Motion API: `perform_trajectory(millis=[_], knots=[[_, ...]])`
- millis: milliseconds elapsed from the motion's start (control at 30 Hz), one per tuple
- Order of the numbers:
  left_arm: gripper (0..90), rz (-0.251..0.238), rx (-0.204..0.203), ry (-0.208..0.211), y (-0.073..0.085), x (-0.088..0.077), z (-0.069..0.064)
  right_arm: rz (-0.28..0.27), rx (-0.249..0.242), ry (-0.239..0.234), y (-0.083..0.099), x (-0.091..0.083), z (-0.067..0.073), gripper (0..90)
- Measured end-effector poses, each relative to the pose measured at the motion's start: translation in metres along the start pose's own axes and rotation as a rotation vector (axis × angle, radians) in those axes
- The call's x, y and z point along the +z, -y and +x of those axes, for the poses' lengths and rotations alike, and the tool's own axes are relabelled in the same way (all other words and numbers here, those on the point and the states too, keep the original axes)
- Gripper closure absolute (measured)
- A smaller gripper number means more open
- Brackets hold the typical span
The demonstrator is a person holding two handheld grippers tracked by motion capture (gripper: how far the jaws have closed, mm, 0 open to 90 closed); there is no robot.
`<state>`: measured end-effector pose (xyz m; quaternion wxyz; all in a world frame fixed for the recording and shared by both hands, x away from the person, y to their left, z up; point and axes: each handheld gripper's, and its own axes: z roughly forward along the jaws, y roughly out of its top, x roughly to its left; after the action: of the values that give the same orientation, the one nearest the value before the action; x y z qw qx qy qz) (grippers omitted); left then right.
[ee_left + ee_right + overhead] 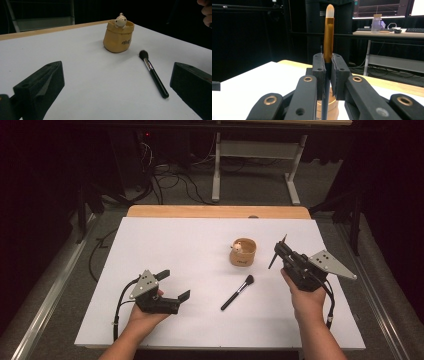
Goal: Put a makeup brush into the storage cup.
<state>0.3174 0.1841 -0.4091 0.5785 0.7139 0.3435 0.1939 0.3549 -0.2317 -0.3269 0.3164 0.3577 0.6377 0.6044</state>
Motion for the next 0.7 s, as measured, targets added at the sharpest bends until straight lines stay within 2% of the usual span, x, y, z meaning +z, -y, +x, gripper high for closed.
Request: perform_trajectory(millis=[600,700], knots=[[0.0,0.004,-0.001,0.011,0.0,0.001,-0.001,0.037,-0.033,0.02,-0.013,0.028,0.004,85.3],[0.0,0.003,-0.002,0.011,0.0,0.0,-0.001,0.037,-0.025,0.021,-0.014,0.032,0.004,85.3]])
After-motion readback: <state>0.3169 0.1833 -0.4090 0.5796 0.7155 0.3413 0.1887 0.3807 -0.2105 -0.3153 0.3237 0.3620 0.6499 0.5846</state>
